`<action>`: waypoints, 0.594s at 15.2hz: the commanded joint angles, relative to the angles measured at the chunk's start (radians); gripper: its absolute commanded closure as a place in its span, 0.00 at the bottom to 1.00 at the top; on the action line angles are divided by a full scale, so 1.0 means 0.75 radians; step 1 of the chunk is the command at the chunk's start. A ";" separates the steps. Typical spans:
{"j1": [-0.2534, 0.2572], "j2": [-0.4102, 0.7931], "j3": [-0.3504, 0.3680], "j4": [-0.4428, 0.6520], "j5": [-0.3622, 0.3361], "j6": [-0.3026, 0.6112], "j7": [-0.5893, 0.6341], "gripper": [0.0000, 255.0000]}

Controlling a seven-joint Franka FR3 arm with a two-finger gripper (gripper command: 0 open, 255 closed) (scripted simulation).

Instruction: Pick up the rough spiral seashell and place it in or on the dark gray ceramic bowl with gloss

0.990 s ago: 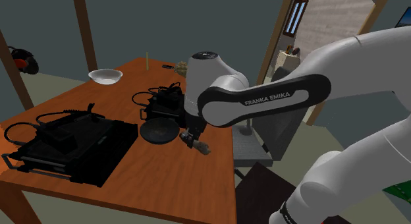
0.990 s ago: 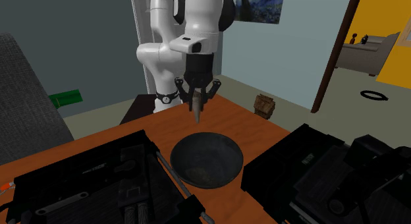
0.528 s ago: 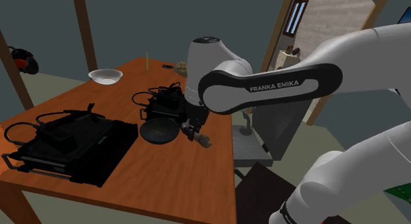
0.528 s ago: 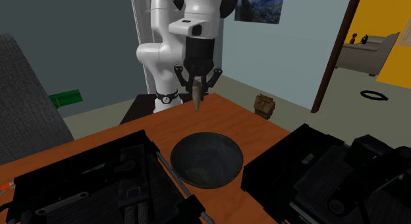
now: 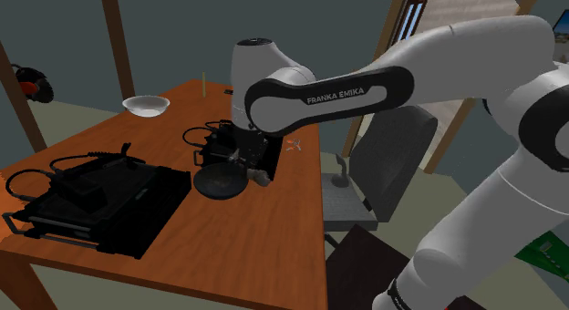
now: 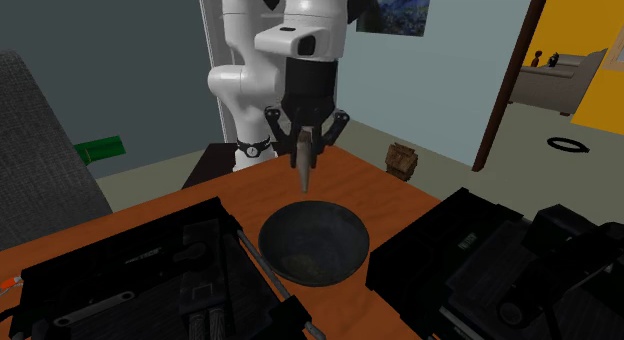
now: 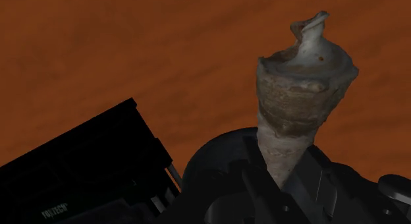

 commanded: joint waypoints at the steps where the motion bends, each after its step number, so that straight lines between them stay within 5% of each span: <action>1: -0.012 0.141 0.020 0.132 -0.081 -0.015 0.045 1.00; 6: 0.031 0.463 0.022 0.476 -0.267 -0.103 0.127 1.00; 9: 0.034 0.474 0.015 0.436 -0.277 -0.054 0.138 1.00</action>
